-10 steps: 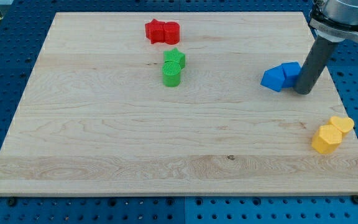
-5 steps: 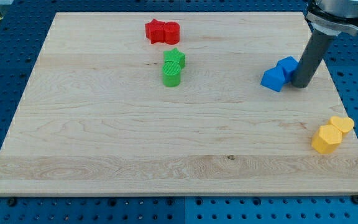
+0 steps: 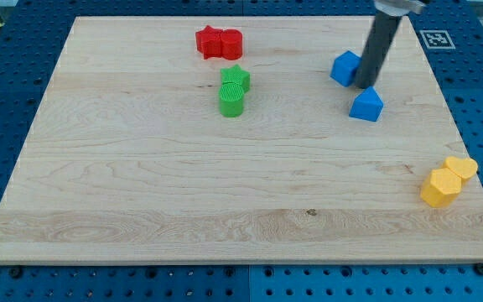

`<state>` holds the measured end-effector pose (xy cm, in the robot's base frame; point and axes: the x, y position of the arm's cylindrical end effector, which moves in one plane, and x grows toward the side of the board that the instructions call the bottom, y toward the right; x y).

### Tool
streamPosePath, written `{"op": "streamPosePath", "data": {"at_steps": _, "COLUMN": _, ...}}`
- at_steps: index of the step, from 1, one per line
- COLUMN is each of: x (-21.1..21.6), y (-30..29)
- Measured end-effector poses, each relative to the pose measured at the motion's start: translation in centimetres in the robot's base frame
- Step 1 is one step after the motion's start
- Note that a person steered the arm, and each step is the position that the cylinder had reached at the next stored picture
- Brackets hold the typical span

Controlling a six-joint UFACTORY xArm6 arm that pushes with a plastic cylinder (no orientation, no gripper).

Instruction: Move the cube into the red circle

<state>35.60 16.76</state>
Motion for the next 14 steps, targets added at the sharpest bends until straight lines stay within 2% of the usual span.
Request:
{"op": "streamPosePath", "data": {"at_steps": 1, "x": -1.1, "y": -1.5}}
{"op": "streamPosePath", "data": {"at_steps": 2, "x": -1.4, "y": 1.1}}
{"op": "streamPosePath", "data": {"at_steps": 3, "x": -2.4, "y": 1.2}}
{"op": "streamPosePath", "data": {"at_steps": 5, "x": -5.2, "y": -3.5}}
{"op": "streamPosePath", "data": {"at_steps": 7, "x": -5.2, "y": -8.6}}
{"op": "streamPosePath", "data": {"at_steps": 10, "x": -5.3, "y": -11.8}}
{"op": "streamPosePath", "data": {"at_steps": 12, "x": -5.2, "y": -13.6}}
{"op": "streamPosePath", "data": {"at_steps": 14, "x": -5.2, "y": -12.3}}
